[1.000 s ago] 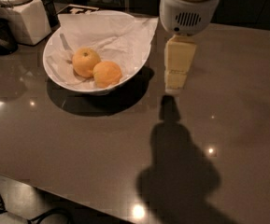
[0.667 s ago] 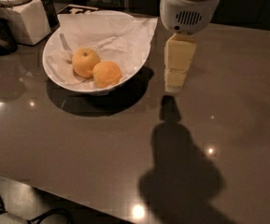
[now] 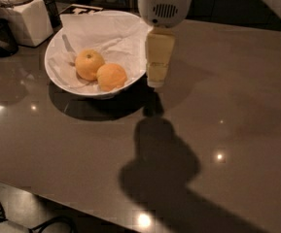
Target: Pick orange from white bowl
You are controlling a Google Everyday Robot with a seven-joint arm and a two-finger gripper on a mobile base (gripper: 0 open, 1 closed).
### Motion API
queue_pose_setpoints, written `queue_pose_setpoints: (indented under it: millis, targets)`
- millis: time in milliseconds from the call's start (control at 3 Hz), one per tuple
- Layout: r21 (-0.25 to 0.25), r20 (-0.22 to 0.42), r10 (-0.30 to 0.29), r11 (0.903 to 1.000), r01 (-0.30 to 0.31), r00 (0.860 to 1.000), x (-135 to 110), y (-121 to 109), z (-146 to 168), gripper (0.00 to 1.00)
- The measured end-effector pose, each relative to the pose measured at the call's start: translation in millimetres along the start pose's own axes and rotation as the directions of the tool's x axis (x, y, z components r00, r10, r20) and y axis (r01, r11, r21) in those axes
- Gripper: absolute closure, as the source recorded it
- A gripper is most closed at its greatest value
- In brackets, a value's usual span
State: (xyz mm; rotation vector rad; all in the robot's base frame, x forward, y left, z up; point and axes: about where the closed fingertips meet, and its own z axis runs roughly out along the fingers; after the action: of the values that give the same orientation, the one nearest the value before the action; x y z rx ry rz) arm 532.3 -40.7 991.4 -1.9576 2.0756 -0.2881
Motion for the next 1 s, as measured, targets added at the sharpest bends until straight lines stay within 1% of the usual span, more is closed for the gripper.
queue_pose_setpoints:
  millis: [333, 667, 1000]
  targets:
    - [-0.046, -0.005, -0.052, 0.9976, 0.052, 0.999, -39.1, -22.9, 24.5, 0.00]
    - [-0.027, 0.020, -0.059, 0.9978, 0.060, 0.998, -50.5, -28.7, 26.4, 0.00]
    - [-0.014, 0.041, -0.044, 0.9989, 0.045, 0.998, -60.6, -27.4, 32.0, 0.00]
